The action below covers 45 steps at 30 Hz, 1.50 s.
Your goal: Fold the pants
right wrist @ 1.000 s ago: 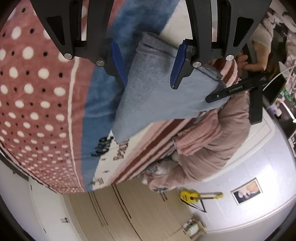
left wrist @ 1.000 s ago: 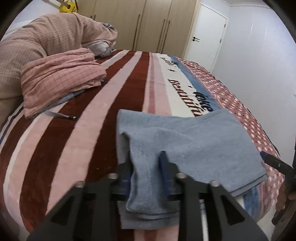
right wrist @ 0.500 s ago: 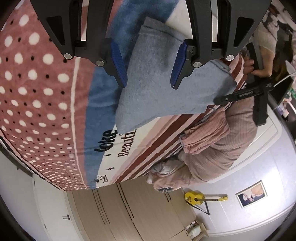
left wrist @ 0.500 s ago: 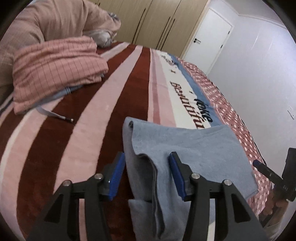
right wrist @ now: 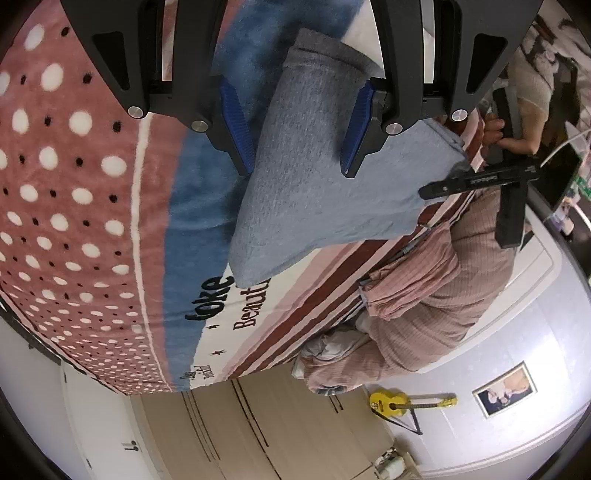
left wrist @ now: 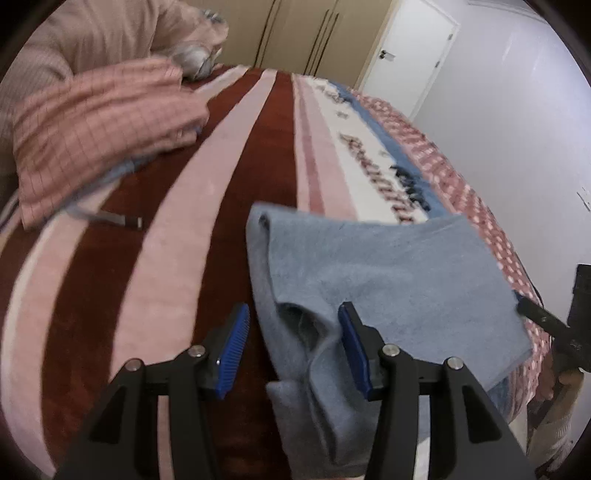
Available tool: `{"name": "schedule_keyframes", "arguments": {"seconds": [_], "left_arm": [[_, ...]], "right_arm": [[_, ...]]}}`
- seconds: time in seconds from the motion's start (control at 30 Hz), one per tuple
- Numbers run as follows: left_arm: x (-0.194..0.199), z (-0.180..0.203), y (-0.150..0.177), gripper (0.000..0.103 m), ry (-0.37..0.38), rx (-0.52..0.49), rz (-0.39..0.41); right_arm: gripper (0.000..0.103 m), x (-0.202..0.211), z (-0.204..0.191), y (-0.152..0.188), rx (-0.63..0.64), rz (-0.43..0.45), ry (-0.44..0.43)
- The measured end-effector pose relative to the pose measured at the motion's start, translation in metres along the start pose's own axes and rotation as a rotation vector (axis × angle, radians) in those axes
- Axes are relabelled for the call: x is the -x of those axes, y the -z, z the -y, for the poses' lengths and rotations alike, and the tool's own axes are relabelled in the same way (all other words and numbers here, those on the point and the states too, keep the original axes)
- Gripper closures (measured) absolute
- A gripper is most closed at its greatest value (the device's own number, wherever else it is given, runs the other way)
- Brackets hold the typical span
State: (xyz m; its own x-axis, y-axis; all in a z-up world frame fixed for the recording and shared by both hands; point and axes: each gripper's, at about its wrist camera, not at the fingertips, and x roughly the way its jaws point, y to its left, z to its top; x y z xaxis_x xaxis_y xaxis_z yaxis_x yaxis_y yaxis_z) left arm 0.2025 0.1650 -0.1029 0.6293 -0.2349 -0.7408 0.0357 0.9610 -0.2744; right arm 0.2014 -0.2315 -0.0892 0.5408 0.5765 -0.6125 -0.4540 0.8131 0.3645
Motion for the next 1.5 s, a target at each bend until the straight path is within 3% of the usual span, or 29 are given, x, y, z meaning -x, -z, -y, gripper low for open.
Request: {"name": "schedule_keyframes", "arguments": {"seconds": [0.1,0.17,0.33,0.37,0.43,0.6,0.67,0.87,0.97,1.17,1.27,1.3,1.5], "left_arm": [[0.015,0.001,-0.018,0.053,0.046,-0.008,0.064],[0.014,0.0,-0.031,0.053,0.03,-0.009,0.081],[-0.024,-0.01,-0.039,0.054,0.006,0.002,0.021],[-0.032,-0.012,-0.037,0.056,-0.006,0.003,0.009],[-0.04,-0.016,-0.032,0.075,0.002,0.012,-0.001],[-0.031,-0.006,-0.021,0.086,0.005,-0.042,0.064],[-0.025,-0.002,-0.021,0.089,0.004,-0.07,0.082],[-0.017,0.024,-0.012,0.091,-0.109,-0.222,0.101],[-0.018,0.036,-0.008,0.091,-0.112,-0.285,0.088],[-0.034,0.025,-0.024,0.091,-0.128,-0.231,0.04],[-0.039,0.018,-0.03,0.096,-0.085,-0.198,0.029],[-0.039,0.017,-0.033,0.101,-0.076,-0.185,0.031],[-0.027,0.014,-0.048,0.102,-0.127,-0.179,0.105]], "right_arm": [[0.058,0.0,0.001,-0.003,0.002,0.007,-0.005],[0.058,0.0,0.0,-0.004,0.007,0.01,-0.006],[0.058,-0.001,-0.002,-0.003,0.008,0.002,-0.018],[0.058,-0.001,-0.003,-0.003,0.01,0.002,-0.021],[0.058,-0.001,-0.003,-0.002,0.015,0.0,-0.023],[0.058,-0.003,0.0,-0.002,0.009,-0.011,-0.019],[0.058,-0.003,0.001,-0.001,0.005,-0.012,-0.018],[0.058,-0.003,0.003,-0.001,-0.014,-0.014,-0.022],[0.058,-0.004,0.003,0.0,-0.012,-0.017,-0.02],[0.058,-0.004,0.002,0.001,-0.011,-0.016,-0.023],[0.058,-0.005,0.003,0.001,-0.009,-0.018,-0.024],[0.058,-0.005,0.003,0.001,-0.01,-0.018,-0.025],[0.058,-0.007,0.007,0.0,-0.017,-0.023,-0.03]]}}
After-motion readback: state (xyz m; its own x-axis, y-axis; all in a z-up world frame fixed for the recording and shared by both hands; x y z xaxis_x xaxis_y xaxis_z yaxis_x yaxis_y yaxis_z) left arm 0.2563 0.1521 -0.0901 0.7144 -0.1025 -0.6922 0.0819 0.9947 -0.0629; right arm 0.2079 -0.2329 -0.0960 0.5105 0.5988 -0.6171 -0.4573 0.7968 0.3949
